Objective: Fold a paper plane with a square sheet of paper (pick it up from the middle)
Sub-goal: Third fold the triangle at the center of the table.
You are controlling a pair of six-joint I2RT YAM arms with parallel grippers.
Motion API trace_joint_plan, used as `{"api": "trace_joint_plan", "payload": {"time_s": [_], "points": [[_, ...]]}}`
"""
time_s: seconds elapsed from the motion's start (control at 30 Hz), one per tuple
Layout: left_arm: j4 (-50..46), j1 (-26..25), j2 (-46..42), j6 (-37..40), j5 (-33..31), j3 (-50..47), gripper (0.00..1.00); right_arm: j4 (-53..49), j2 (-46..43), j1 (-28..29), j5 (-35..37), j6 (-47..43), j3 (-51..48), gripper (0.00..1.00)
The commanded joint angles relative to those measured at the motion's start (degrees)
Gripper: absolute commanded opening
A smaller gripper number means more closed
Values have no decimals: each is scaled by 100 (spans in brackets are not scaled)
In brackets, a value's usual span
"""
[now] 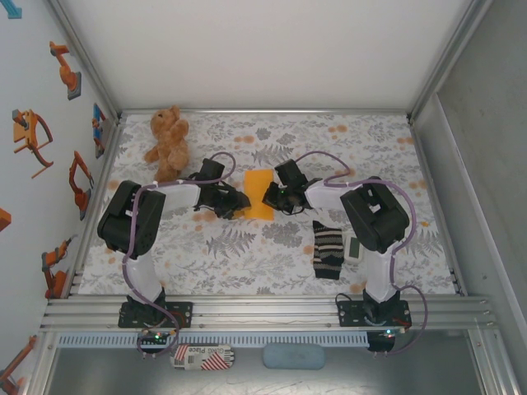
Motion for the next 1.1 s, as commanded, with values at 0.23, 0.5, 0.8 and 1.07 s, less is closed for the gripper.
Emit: {"api": "trace_joint_plan", "payload": {"time_s": [0.23,0.5,0.8,1.07], "points": [[816,237,210,-223,556,52,30,-442,72,-48,213,101,-290,7],[864,320,545,-251,671,285,30,-436,3,-66,214,104,-306,7],[713,334,655,-199,637,427,19,-317,-51,-66,172,62,-312,8],[528,369,614,-210,565,435,5,-345,-565,-80,414,-650,-61,21]]}}
